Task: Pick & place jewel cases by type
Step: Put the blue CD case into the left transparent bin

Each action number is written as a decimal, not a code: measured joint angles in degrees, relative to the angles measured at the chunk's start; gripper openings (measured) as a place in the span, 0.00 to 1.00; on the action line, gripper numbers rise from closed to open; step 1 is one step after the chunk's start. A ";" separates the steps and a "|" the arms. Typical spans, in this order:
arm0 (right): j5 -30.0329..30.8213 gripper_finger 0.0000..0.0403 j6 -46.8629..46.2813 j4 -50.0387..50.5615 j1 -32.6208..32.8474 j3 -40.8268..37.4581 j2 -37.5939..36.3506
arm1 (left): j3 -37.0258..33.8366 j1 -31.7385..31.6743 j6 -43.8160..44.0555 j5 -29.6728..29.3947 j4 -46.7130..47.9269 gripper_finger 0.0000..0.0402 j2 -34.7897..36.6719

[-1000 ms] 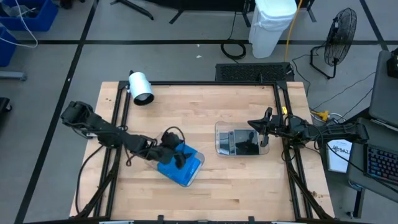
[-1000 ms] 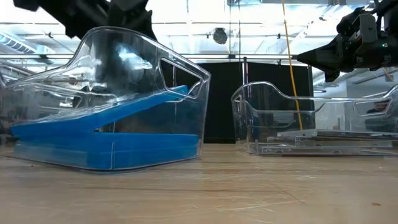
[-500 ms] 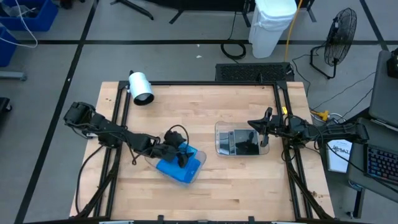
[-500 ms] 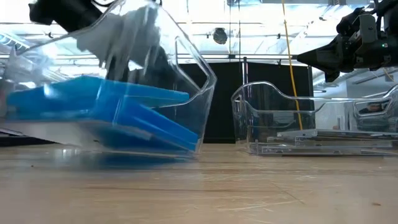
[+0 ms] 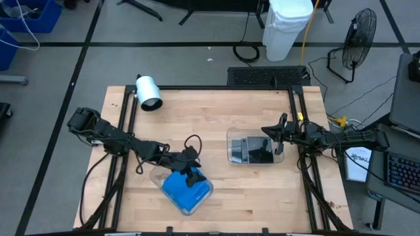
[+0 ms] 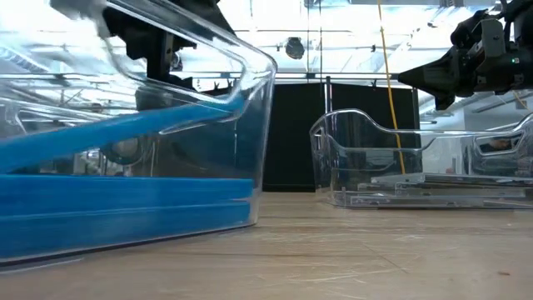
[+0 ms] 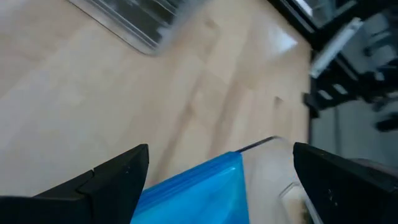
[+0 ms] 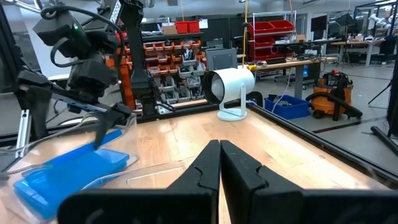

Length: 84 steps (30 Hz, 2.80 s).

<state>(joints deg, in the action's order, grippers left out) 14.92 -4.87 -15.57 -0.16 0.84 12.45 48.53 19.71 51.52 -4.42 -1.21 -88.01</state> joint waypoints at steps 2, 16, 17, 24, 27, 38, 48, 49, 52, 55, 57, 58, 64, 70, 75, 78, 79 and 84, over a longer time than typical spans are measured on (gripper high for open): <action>0.00 0.01 -0.02 0.00 0.02 0.00 0.00 | 0.00 -0.02 0.76 3.23 -1.47 0.99 -0.02; 0.00 0.01 -0.02 0.00 0.01 0.02 0.00 | 0.63 2.15 -18.76 4.97 2.00 0.99 -0.15; 0.00 0.01 -0.01 0.00 0.00 0.01 0.00 | 0.63 2.08 -18.60 3.87 2.88 0.99 -0.13; 0.00 0.01 -0.02 -0.02 0.01 0.02 0.00 | 0.74 0.28 -21.67 8.62 4.13 0.99 -0.04; 0.00 0.01 -0.02 -0.02 0.00 0.02 0.00 | 0.74 0.30 -24.60 7.20 4.66 0.99 -0.07; 0.00 0.01 0.00 -0.02 0.00 0.02 0.00 | 8.89 3.77 -31.56 -8.65 21.28 0.99 -0.13; 0.00 0.01 -0.01 -0.02 0.02 0.01 0.00 | 20.34 9.02 -15.43 -13.31 43.12 0.99 -0.04; 0.00 0.01 -0.02 0.00 0.00 0.02 0.00 | 20.05 9.30 -13.06 -12.44 44.89 0.99 -0.05; 0.00 0.01 -0.02 -0.01 0.01 0.01 0.00 | 18.38 9.75 -5.49 -10.41 49.68 0.99 -0.07; 0.00 0.01 -0.02 -0.02 0.02 0.02 0.00 | 15.67 9.83 0.25 -8.34 50.82 0.99 -0.07; 0.00 0.01 -0.01 0.00 0.01 0.02 0.00 | 13.92 9.83 1.70 -7.92 50.35 0.99 -0.07; 0.00 0.01 -0.02 -0.01 0.00 0.01 0.00 | 13.17 9.83 1.78 -7.97 50.30 0.99 -0.07; 0.00 0.01 -0.01 -0.01 0.00 0.01 0.00 | 7.82 8.94 3.99 -7.53 44.76 0.99 0.16; 0.00 0.01 0.00 0.00 0.02 0.02 0.00 | 4.99 7.29 1.99 -4.38 38.16 0.99 0.23; 0.00 0.01 -0.02 -0.11 0.02 0.02 0.00 | 5.57 6.90 -4.12 -3.26 36.77 0.99 0.12; 0.00 0.01 0.00 -0.07 0.01 0.02 0.00 | 5.37 6.95 -6.30 0.82 33.89 0.94 -0.26; 0.00 0.01 0.00 -0.04 0.00 0.01 0.00 | 5.32 6.97 -6.59 1.30 33.52 0.91 -0.23; 0.00 0.01 0.00 -0.52 0.00 0.02 0.15 | 5.35 6.83 -8.93 1.76 29.50 0.67 -0.11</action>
<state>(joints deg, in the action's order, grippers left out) 14.92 -4.87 -16.10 -0.16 0.86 12.60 53.89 26.55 42.59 -2.66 28.29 -88.12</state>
